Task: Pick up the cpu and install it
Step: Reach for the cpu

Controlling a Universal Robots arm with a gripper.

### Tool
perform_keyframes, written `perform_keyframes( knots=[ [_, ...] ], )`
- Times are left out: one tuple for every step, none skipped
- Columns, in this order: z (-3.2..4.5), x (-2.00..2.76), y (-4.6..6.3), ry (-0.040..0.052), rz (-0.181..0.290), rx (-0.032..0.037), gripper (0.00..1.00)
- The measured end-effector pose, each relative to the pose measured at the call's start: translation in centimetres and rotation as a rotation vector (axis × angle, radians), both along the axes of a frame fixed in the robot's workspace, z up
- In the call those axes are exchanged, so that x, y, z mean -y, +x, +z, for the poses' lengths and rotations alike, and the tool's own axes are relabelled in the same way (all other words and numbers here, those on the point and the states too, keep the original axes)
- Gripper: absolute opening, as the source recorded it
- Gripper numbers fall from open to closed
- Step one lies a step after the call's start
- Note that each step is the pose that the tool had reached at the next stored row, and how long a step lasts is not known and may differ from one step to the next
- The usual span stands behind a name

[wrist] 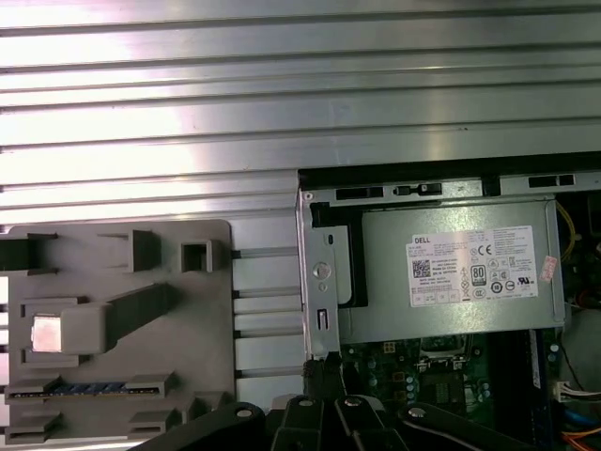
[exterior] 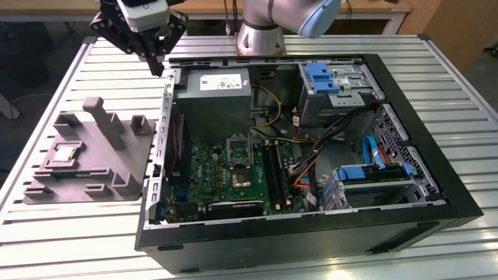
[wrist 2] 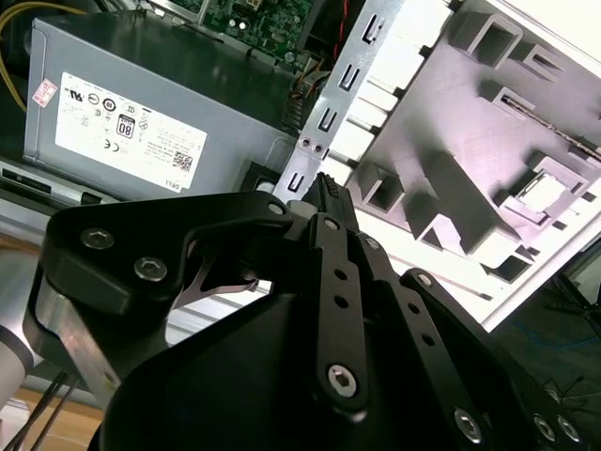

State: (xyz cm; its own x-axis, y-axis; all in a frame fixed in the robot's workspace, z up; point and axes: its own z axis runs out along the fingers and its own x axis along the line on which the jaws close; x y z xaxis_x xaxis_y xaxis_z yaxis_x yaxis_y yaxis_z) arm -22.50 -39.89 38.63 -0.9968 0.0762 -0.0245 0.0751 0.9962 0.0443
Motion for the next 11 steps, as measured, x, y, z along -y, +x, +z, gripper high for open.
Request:
perform_keyframes(
  knots=[
    [0.0, 0.0, -0.01, 0.0, 0.0, 0.0, 0.11],
    [0.0, 0.0, -0.03, 0.0, 0.0, 0.0, 0.11],
    [0.0, 0.0, -0.05, 0.0, 0.0, 0.0, 0.11],
    [0.0, 0.0, -0.07, 0.0, 0.0, 0.0, 0.11],
    [-0.01, 0.0, -0.09, 0.0, 0.0, 0.0, 0.11],
    [-0.01, 0.0, -0.11, 0.0, 0.0, 0.0, 0.11],
    [-0.01, 0.0, -0.14, 0.0, 0.0, 0.0, 0.11],
    [-0.01, 0.0, -0.17, 0.0, 0.0, 0.0, 0.11],
    [-0.01, 0.0, -0.18, 0.0, 0.0, 0.0, 0.11],
    [-0.02, 0.0, -0.21, 0.0, 0.0, 0.0, 0.11],
    [-0.02, 0.0, -0.25, 0.0, 0.0, 0.0, 0.11]
  ],
)
